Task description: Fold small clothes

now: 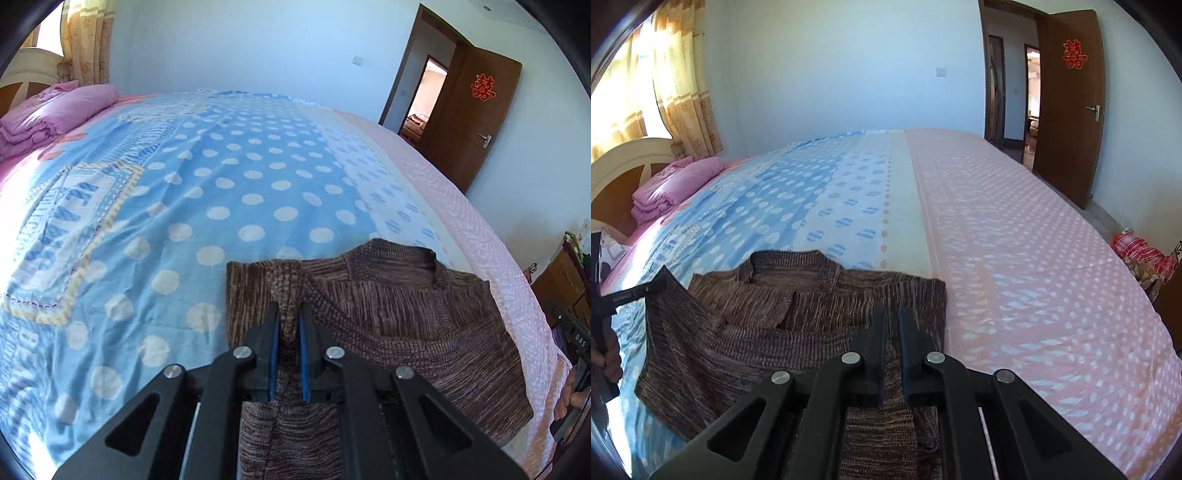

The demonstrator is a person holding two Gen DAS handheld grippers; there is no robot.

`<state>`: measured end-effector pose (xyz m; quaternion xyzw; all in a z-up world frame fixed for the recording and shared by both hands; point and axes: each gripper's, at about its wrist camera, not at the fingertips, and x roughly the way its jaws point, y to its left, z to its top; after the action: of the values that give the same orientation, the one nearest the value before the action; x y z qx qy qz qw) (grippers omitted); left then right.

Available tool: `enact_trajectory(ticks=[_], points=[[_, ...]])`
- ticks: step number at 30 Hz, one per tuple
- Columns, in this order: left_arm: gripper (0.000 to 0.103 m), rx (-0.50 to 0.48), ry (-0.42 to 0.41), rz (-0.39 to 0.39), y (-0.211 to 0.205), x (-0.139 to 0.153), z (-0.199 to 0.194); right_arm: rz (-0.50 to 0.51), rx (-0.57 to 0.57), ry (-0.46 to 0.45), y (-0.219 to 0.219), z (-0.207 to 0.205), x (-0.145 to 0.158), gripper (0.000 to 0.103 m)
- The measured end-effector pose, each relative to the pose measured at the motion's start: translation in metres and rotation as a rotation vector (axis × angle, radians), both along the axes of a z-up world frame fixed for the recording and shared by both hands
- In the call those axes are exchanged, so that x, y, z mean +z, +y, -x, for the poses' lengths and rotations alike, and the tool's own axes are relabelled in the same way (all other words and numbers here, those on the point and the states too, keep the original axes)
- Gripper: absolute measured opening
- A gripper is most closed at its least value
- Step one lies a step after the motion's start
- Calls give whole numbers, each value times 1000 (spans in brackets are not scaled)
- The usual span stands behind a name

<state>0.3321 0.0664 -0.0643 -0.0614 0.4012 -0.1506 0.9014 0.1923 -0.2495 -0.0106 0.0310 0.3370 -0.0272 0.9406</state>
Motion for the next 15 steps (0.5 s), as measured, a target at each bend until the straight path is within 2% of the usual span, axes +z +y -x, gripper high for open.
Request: enact_trajectory(ticks=[1, 2, 3, 7, 8, 9, 10, 11, 12, 15], points=[[10, 1, 1, 3, 1, -2, 0, 7, 19, 21, 3, -3, -9, 31], [10, 3, 3, 12, 2, -2, 1, 8, 37, 42, 5, -7, -16, 48], [10, 5, 5, 21, 3, -3, 1, 10, 56, 73, 8, -15, -25, 50], [10, 4, 1, 24, 3, -1, 1, 50, 73, 154, 16, -44, -53, 50], [10, 1, 2, 20, 3, -1, 1, 73, 65, 179, 16, -52, -61, 49], [10, -1, 2, 13, 2, -1, 1, 76, 74, 205, 16, -58, -67, 24], [10, -2, 2, 5, 0, -2, 0, 62, 95, 231, 17, -63, -73, 12], [10, -2, 3, 1, -1, -3, -1, 65, 97, 231, 18, -63, -74, 11], [10, -2, 5, -1, -1, -4, -1, 80, 91, 210, 20, -59, -72, 5], [10, 5, 7, 11, 1, -4, 0, 104, 56, 120, 25, -38, -53, 5]])
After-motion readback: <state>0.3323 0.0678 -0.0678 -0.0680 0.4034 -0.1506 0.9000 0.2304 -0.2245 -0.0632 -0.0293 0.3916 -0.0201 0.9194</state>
